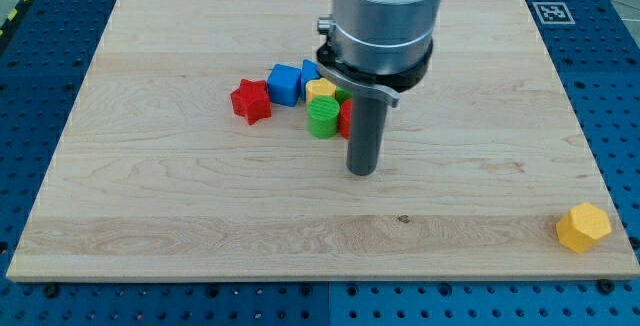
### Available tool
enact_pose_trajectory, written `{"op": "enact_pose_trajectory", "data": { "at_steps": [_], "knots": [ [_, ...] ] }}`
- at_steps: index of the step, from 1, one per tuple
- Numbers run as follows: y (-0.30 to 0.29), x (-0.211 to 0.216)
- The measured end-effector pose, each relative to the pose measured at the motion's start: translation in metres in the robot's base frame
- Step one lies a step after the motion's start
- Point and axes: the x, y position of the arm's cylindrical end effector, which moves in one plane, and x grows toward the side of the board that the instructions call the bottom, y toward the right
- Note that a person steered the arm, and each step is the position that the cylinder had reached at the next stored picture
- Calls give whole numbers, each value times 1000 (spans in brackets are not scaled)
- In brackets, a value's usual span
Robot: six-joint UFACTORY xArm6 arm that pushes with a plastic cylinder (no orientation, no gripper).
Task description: Separate the red circle from the group of blocks and move it towards the bottom
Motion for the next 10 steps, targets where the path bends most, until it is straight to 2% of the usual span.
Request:
{"op": "enact_pose_trajectory", "data": {
  "at_steps": [2,4,6,7,8,10],
  "knots": [
    [-2,-30],
    [-2,-37],
    [-27,-45],
    [-27,-76],
    [-22,-93],
    [6,-94]
  ]
}}
